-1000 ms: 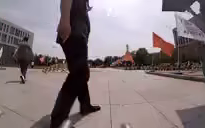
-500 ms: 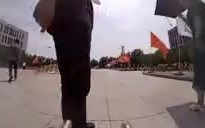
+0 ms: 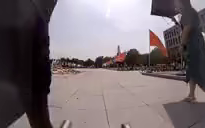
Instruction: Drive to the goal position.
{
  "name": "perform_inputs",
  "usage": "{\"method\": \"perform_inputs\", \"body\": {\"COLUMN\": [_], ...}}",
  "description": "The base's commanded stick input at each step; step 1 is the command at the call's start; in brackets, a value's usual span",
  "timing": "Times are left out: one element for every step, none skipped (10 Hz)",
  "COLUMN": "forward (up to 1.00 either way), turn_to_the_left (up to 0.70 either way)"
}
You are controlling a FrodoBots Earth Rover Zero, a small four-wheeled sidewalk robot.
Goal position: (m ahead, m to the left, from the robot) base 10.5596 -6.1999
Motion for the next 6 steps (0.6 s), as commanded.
{"method": "perform_inputs", "body": {"forward": [1.0,1.0,1.0,1.0,1.0,1.0], "turn_to_the_left": [0.0,0.0,0.0,-0.02,-0.13,-0.18]}}
